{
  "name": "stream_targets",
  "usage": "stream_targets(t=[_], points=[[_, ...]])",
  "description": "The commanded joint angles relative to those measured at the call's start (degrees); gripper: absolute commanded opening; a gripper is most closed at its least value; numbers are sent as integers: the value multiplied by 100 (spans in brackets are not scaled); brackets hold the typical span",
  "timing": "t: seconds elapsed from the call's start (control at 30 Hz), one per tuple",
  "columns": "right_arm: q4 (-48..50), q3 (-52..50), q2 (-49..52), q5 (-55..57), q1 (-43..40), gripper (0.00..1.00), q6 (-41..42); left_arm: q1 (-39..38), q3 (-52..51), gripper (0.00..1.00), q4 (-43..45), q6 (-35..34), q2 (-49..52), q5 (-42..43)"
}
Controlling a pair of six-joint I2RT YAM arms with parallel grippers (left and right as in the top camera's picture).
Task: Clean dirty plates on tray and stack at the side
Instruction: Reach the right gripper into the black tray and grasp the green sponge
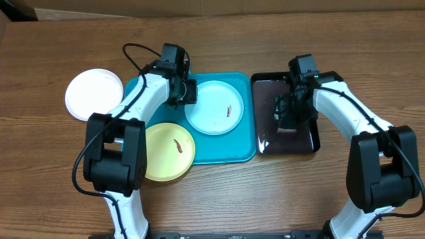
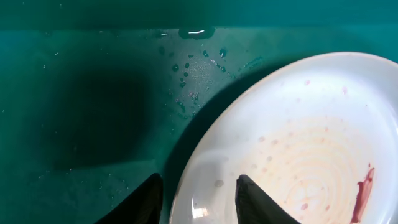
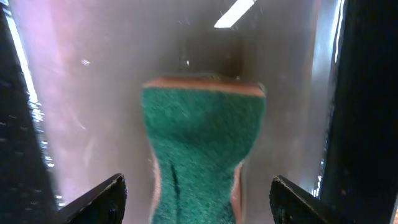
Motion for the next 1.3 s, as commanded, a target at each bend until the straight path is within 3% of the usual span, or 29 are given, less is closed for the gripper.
stream_targets(t=[0.0,0.13,0.4,0.47,0.57,0.67,0.77,0.87,0.9,0.93,0.97,1.0,1.1,1.17,1.23,1.27], points=[[96,-136,-61,225,-13,75,46,-55,-61,39,28,151,-44,-157],[116,-146,-61,223,-13,66,72,-55,-61,25,15,151,-37,-168],[313,-417,-61,221,-11,63,92,-59,-68,27,-153,153,-37,-208],[457,-529,-61,195,-11,55,109,-59,-68,26,-184,153,-37,-282],[529,-549,-61,-9,-7,35,107,-59,-68,23,-293,153,-37,-295],[619,-546,-61,-127,-7,25,109,-59,-68,21,-352,153,-37,-293],[634,-540,-61,-122,-7,4,107,-59,-68,12,-411,153,-37,-293],[640,-529,-63,-122,-9,4,105,-59,-68,6,-507,153,-37,-293],[638,-509,-63,-122,-9,11,107,-59,-68,6,-538,153,-37,-293],[634,-492,-63,-125,-9,33,107,-59,-68,10,-557,153,-37,-293],[640,-492,-63,-125,-7,41,107,-59,-68,18,-568,153,-37,-295],[645,-492,-63,-125,-7,43,107,-59,-68,22,-566,155,-37,-297],[629,-494,-63,-122,-7,43,107,-59,-68,23,-527,153,-37,-295],[632,-496,-63,-122,-7,42,107,-59,-70,16,-522,149,-37,-293],[632,-501,-63,-122,-7,33,107,-59,-79,6,-527,149,-37,-293],[627,-505,-63,-125,-7,23,109,-59,-87,4,-531,146,-37,-293]])
